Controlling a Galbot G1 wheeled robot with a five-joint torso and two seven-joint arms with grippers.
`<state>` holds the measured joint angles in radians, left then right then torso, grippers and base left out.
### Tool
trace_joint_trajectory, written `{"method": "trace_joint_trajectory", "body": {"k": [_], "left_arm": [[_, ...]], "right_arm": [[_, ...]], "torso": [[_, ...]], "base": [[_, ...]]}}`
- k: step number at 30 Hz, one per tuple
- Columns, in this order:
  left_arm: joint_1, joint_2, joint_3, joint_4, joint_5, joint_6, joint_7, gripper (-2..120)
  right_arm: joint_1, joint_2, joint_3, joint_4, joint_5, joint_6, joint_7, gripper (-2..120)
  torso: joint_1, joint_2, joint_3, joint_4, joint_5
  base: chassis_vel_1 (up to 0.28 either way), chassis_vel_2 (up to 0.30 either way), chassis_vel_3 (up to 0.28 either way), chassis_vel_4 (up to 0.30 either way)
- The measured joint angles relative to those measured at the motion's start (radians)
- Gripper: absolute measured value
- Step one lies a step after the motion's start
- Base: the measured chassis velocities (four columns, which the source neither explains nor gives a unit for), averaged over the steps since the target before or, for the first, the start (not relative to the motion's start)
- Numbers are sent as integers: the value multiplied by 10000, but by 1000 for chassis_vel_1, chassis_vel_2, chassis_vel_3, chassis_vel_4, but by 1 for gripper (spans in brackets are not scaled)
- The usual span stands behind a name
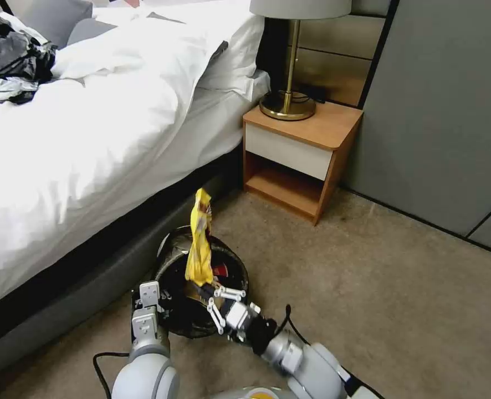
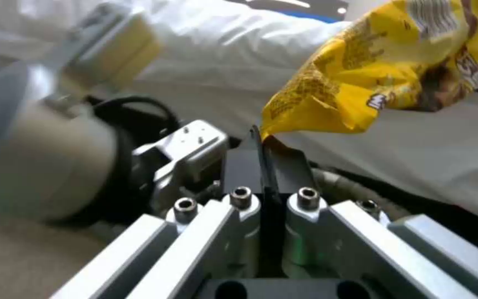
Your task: Pick up the trash bin, then pick up the garbage from the floor and place it into the trash bin.
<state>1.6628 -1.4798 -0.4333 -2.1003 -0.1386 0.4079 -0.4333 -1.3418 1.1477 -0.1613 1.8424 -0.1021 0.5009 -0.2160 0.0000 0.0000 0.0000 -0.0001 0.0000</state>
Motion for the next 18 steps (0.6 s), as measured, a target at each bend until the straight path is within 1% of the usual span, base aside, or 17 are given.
{"method": "trace_joint_trajectory", "body": {"k": [2, 3, 4, 7, 8, 11, 16, 18], "left_arm": [[30, 31, -1, -94, -205, 259, -46, 0], [115, 82, 70, -366, -776, 930, -196, 0], [115, 82, 70, -366, -776, 930, -196, 0], [253, 153, 134, -732, -1305, 1681, -403, 0], [253, 153, 134, -732, -1305, 1681, -403, 0], [382, 216, 210, -1080, -1841, 2244, -528, 0], [493, 248, 213, -1313, -2057, 2483, -604, 0], [581, 246, 266, -1439, -2105, 2553, -609, 0]], "right_arm": [[-166, -196, -14, 2, -135, 102, -28, 0], [-376, -402, -39, -18, -128, 190, -30, 0], [-376, -402, -39, -18, -128, 190, -30, 0], [-465, -560, -115, -130, 339, 188, -63, 0], [-465, -560, -115, -130, 339, 188, -63, 0], [-491, -711, -225, -383, 621, 167, -92, 0], [-490, -786, -366, -764, 714, 129, -105, 0], [-368, -693, -371, -988, 747, 95, -106, 0]], "torso": [[0, 0, 0, 0, 1], [0, 0, 0, 0, 0], [0, 0, 0, 0, 0], [-1, 0, 0, 2, 2], [-1, 0, 0, 2, 2], [0, 0, 0, 1, 0], [0, 0, 0, 0, 0], [0, 1, -1, 1, -10]], "base": [[0, 0, 0, 0], [0, 0, 0, 0], [0, 0, 0, 0], [0, 0, 0, 0], [0, 0, 0, 0], [0, 0, 0, 0], [0, 0, 0, 0], [0, 0, 0, 0]]}}
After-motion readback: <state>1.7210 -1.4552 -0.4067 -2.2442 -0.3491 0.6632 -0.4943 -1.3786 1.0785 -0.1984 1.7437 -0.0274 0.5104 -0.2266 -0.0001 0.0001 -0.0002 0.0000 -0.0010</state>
